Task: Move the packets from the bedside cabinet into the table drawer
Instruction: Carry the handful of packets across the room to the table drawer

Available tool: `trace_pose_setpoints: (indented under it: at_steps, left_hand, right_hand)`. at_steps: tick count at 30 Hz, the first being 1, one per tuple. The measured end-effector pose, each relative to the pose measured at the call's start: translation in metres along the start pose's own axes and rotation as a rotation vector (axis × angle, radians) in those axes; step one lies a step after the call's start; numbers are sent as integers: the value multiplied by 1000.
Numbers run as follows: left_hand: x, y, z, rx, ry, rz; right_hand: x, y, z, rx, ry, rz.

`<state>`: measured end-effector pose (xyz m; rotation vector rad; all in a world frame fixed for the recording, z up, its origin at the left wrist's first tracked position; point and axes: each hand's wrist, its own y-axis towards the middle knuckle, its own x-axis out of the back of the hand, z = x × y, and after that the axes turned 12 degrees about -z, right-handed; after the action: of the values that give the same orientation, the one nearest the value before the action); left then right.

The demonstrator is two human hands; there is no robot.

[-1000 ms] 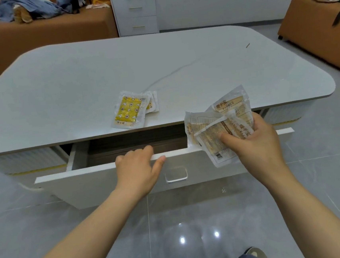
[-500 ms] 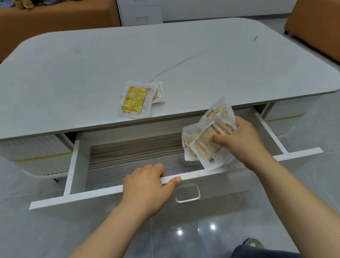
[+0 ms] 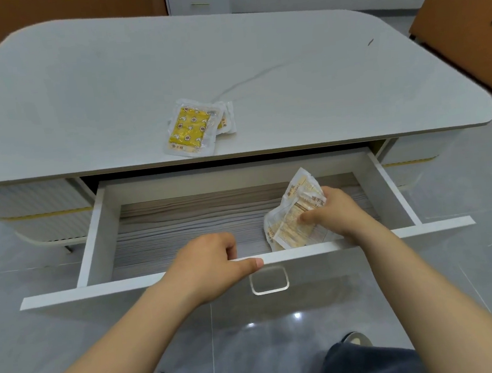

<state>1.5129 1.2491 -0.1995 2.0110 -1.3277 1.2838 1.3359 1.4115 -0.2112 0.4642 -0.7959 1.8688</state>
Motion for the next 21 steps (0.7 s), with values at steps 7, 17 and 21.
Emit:
trace_pose_setpoints:
  at_steps: [7, 17, 21]
  left_hand:
    - [0, 1, 2, -10, -14, 0]
    - [3, 5, 3, 37, -44, 56]
    - [11, 14, 1, 40, -94, 59]
  right_hand:
    - [-8, 6, -3, 1, -227, -84]
    - [-5, -1, -1, 191, -532, -167]
    - [-1, -10, 8, 347, -600, -128]
